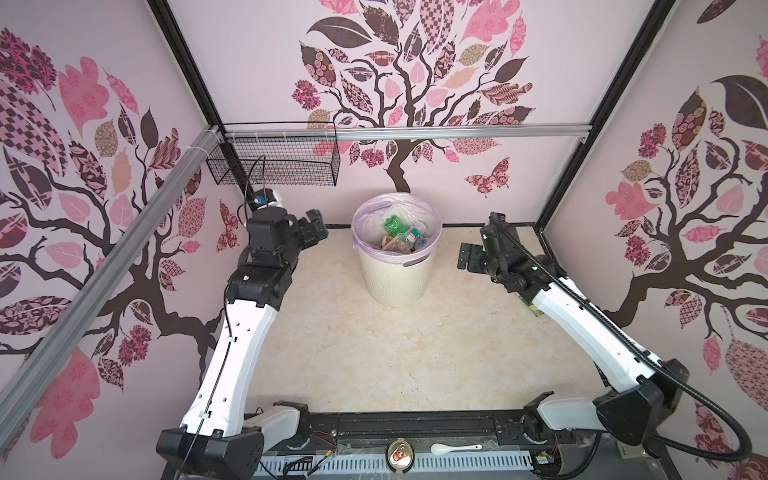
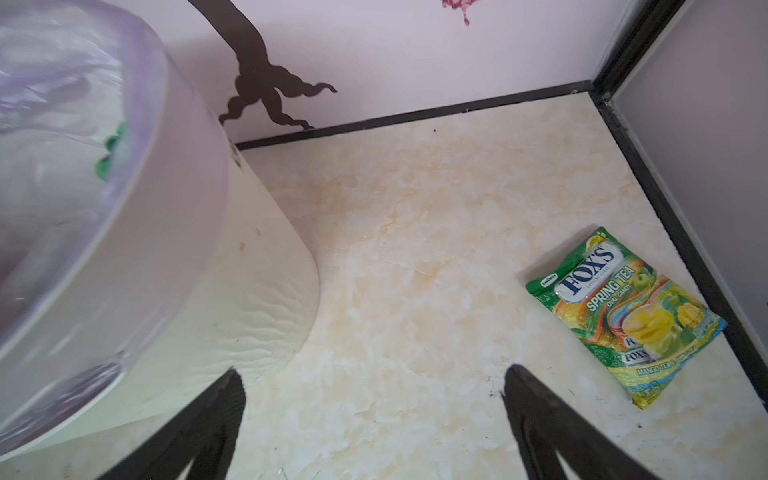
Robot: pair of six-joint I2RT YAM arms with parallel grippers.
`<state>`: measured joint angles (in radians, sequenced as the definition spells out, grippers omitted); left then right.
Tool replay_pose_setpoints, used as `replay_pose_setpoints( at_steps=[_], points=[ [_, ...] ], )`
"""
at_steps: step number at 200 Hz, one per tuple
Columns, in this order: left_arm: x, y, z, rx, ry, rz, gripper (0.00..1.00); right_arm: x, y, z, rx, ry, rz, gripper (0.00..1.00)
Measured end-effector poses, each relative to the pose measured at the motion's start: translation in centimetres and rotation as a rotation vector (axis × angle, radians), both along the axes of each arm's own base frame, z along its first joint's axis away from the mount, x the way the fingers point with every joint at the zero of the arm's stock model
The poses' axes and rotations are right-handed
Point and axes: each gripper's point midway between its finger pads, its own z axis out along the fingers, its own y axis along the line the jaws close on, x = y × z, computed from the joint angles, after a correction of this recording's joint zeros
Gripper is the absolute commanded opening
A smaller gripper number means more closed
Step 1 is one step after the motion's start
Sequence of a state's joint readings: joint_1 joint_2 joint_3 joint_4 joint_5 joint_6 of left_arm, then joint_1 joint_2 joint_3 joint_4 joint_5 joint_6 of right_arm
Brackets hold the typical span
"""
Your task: Throw the plastic bottles in the bin
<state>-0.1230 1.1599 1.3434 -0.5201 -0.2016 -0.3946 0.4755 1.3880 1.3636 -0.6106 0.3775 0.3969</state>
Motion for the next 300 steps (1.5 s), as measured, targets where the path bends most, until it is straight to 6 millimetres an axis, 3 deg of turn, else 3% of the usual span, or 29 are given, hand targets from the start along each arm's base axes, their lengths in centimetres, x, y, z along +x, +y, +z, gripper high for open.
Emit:
replay_pose_setpoints(
  at_steps=[41,60,86,116,156,189,245,300],
  points=[
    [-2.2,4.9,-13.3,0.156,0.240,0.181,0.98,0.3,-1.6,-6.0,-0.144,0.077,-0.049,0.99],
    [-3.7,6.6,-18.3,0.215,0.327,0.249,0.98,-0.3,-2.7,-8.4,-0.215,0.101,-0.067,1.00],
    [-4.6,7.9,-22.6,0.277,0.371,0.309,0.98,-1.4,-4.4,-12.0,-0.312,0.138,-0.081,0.99],
    [-3.8,8.8,-26.4,0.333,0.382,0.347,0.98,-2.9,-5.9,-15.8,-0.400,0.159,-0.078,1.00],
    [-1.1,9.8,-29.1,0.294,0.348,0.359,0.98,-3.3,-7.1,-18.4,-0.449,0.095,-0.070,1.00],
    [0.9,9.5,-30.4,0.293,0.348,0.295,0.98,-2.7,-9.3,-18.8,-0.410,-0.010,-0.114,0.99],
    [3.5,8.2,-29.8,0.312,0.300,0.197,0.98,-1.9,-12.6,-18.5,-0.296,-0.190,-0.181,1.00],
    [4.3,7.9,-29.7,0.319,0.303,0.168,0.98,1.8,-12.8,-17.4,-0.271,-0.284,-0.174,0.99]
  ],
)
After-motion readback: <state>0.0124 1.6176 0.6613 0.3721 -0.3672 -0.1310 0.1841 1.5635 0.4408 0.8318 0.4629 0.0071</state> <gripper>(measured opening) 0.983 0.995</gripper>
